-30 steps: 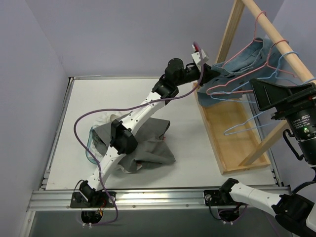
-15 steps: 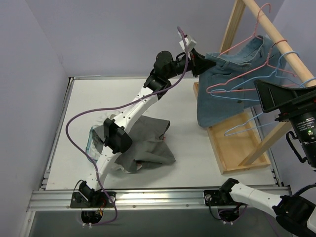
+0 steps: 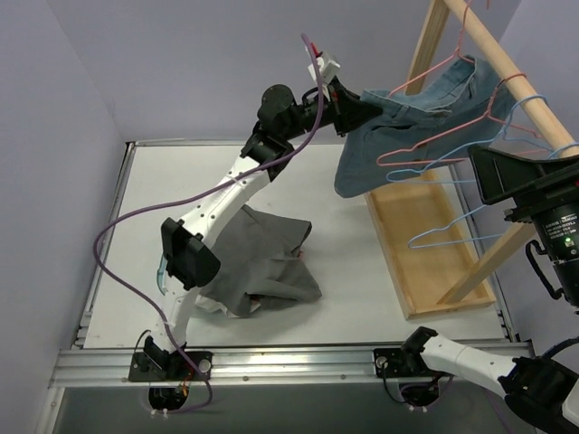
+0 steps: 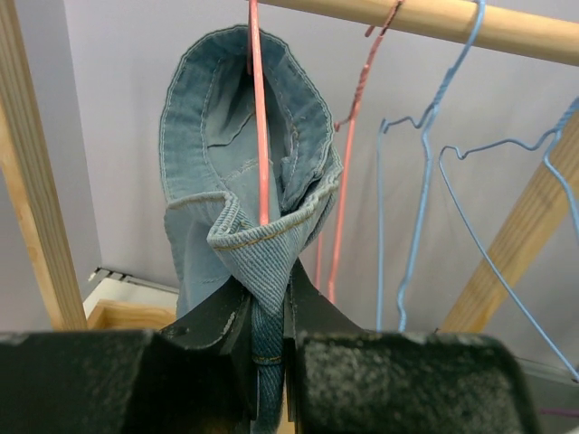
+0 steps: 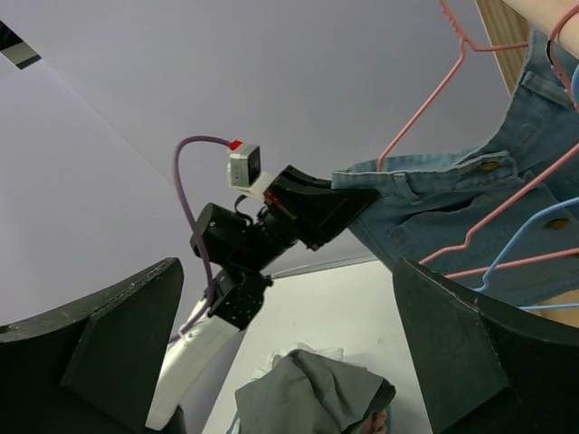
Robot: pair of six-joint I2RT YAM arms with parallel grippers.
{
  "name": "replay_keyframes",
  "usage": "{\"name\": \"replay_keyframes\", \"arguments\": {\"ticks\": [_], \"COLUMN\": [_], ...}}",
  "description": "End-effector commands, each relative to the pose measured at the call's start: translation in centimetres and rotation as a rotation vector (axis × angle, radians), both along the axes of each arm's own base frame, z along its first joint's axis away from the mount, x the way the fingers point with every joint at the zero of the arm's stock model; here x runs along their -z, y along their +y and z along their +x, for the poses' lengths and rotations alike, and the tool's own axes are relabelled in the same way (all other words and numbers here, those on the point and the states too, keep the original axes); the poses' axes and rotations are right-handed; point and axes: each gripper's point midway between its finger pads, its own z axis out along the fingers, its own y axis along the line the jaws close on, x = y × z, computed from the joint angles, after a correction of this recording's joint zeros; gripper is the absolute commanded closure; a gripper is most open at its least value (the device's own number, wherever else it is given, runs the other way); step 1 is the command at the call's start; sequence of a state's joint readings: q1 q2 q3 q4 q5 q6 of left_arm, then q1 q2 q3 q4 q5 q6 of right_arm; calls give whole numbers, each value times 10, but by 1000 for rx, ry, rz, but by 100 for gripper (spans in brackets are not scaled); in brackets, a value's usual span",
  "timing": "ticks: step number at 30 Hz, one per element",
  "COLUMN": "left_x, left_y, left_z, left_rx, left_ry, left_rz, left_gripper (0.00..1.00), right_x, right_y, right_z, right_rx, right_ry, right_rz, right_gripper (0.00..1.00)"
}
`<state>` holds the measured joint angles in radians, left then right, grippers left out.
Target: Remove the skirt from the hanger
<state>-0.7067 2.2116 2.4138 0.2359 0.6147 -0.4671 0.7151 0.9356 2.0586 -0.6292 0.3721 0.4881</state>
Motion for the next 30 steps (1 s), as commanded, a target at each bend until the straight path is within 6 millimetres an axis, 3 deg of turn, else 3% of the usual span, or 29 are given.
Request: {"name": "replay_keyframes", "arguments": {"ticks": [1,2,3,4,6,7,8,9,10,11,15,16,17,22,30], "left_x": [-102,-102,-84,-93,-85,-61,-73,-68,-46,-58,-44,-56,-41,-41,-29], "left_y": [57,61,60,72,80,80,93,98,99,112,136,149,152,181,192], "left_z": [-57,-59,-53,-63,-65,-60,-75,-77,-76,-93,-118,-134,-138,-174,-192], "left_rx": [-17,-23,-37,-48,-72,-87,-103,-114,-120,-123,-146,-148,-149,-161,-143], "left_ry": [-213,-208,-164,-167,-128,-69,-89,-70,-26,-49,-29,-56,-25,-22,6], "left_rz": [-151,-138,-100,-92,-53,8,6,24,70,59,108,89,125,138,175], "left_gripper": [98,98,98,98,98,98,98,98,98,98,98,98,98,98,98], "right_x": [5,8,12,14,20,22,24,25,29,32,51,54,60,71,71], "right_y": [10,12,15,17,23,25,27,30,36,39,65,70,74,91,105], "right_z": [19,22,27,30,39,42,45,49,56,60,85,89,94,112,125], "right_rx": [32,34,38,42,52,56,58,58,59,59,36,32,34,28,14], "right_ry": [34,43,56,65,85,86,91,92,95,99,140,147,162,168,157], "right_rz": [-43,-54,-69,-76,-102,-113,-124,-135,-158,-171,-244,-253,-265,-260,-255], "right_gripper": [3,3,2,2,1,1,1,1,1,2,8,9,11,20,29]}}
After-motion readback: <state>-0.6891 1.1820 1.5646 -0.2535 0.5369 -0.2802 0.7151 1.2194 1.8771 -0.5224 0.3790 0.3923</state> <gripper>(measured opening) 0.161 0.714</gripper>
